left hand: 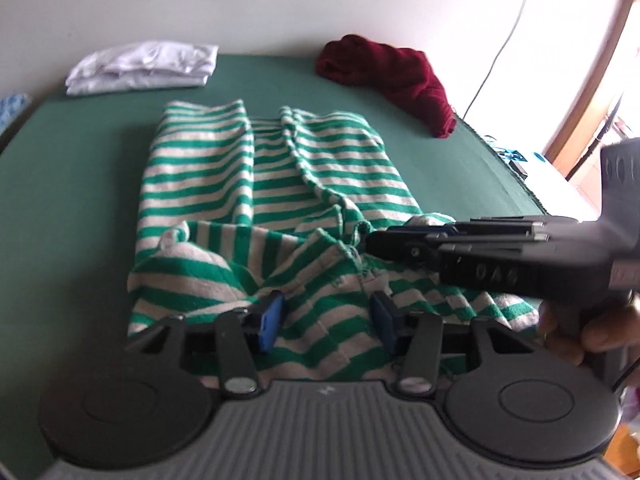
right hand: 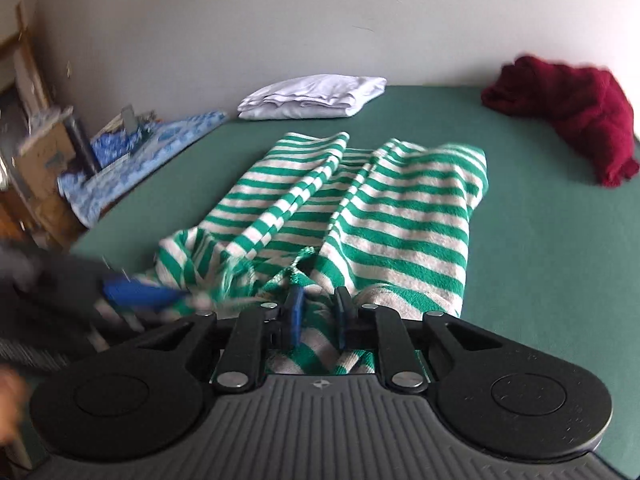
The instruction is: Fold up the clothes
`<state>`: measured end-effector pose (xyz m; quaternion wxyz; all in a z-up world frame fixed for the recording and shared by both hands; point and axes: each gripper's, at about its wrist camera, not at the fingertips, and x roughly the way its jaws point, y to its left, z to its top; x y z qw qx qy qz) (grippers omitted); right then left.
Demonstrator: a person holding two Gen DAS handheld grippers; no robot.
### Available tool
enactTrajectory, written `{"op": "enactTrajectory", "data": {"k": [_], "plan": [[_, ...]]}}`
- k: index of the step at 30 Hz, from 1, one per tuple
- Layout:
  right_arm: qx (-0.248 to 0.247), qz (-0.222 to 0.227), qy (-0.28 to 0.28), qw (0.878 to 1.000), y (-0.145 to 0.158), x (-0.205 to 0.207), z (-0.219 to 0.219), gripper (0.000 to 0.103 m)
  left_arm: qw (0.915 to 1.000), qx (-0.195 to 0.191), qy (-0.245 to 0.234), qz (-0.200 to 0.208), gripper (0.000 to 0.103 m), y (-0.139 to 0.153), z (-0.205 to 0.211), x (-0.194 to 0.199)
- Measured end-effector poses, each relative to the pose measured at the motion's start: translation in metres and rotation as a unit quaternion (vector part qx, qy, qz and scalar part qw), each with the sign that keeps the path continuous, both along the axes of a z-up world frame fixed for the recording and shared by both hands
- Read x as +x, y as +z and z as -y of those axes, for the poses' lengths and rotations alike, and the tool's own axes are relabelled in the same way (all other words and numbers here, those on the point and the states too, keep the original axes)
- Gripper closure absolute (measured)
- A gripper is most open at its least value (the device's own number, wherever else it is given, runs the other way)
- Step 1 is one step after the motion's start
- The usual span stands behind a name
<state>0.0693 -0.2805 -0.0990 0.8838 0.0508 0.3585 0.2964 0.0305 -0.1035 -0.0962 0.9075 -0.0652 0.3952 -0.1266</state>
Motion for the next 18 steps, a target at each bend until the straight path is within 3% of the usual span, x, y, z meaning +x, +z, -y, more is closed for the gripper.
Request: {"op": "enactTrajectory", "data": {"k": [3, 7, 10, 13, 16, 18], "plan": [[0.073, -0.021, -0.011, 0.997, 0.018, -0.008, 0.022, 0.082, 0.9993, -0.032, -0.010, 0.017, 0.046, 0.020, -0.013, -0.018], [0.139, -0.032, 0.051, 0.988, 0.047, -0.017, 0.030, 0.082, 0.9973, -0.040, -0.044, 0.044, 0.036, 0.044, -0.014, -0.048], [0.140, -0.065, 0.087, 0.984, 0.046, -0.007, 0.006, 0.082, 0.9936, -0.064, -0.085, 0.036, 0.035, 0.049, 0.001, -0.057], [0.131, -0.108, 0.092, 0.981, 0.031, 0.007, -0.019, 0.080, 0.9935, -0.041, -0.104, 0.018, 0.032, 0.035, 0.023, -0.057], [0.125, -0.134, 0.080, 0.980, 0.021, 0.015, -0.026, 0.098, 0.9932, -0.036, -0.110, -0.007, 0.032, 0.022, 0.030, -0.057], [0.148, -0.129, 0.082, 0.977, 0.025, 0.012, -0.017, 0.098, 0.9918, -0.040, -0.122, -0.004, 0.029, 0.022, 0.029, -0.060]]}}
